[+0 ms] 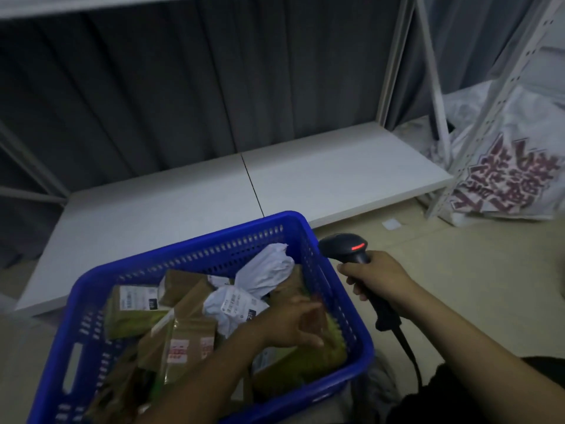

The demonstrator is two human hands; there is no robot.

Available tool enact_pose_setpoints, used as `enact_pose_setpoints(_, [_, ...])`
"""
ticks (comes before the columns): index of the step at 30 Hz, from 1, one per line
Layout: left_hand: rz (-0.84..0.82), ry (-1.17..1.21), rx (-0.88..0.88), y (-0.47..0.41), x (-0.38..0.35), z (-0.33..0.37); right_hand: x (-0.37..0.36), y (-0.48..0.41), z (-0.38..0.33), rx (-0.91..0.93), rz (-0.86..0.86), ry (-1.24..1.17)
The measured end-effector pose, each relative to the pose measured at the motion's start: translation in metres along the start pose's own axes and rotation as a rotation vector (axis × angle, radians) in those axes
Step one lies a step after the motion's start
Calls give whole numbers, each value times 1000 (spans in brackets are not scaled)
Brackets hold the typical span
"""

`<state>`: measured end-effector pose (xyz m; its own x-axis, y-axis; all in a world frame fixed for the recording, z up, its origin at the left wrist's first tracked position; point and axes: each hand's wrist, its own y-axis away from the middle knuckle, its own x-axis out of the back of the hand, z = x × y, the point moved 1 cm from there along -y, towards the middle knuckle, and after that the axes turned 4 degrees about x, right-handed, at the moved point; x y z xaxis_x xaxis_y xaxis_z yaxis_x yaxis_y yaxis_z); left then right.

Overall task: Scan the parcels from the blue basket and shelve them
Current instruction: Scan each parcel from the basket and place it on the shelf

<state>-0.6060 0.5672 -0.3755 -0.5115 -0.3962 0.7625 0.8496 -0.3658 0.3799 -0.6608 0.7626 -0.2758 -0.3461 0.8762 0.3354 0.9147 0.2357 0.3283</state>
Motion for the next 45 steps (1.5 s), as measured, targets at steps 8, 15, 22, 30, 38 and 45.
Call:
enact_pose_setpoints(8, [-41, -43, -21, -25, -22, -20, 10, -6, 18, -30, 12, 51])
enact_pose_setpoints(15, [320, -118, -120, -23, -24, -47, 4, -7, 26, -27, -14, 62])
enact_pose_setpoints(22, [410, 97, 383, -16, -5, -59, -3, -11, 24, -18, -18, 89])
enact_pose_setpoints(30, [582, 412, 448, 0, -4, -40, -14, -11, 15, -4, -46, 42])
enact_pose_setpoints(38, [815, 602, 473, 96, 68, -31, -46, -13, -16, 52, 57, -277])
enact_pose_setpoints(45, [701, 548, 395, 188, 83, -45, -118, 0, -42, -37, -198, -544])
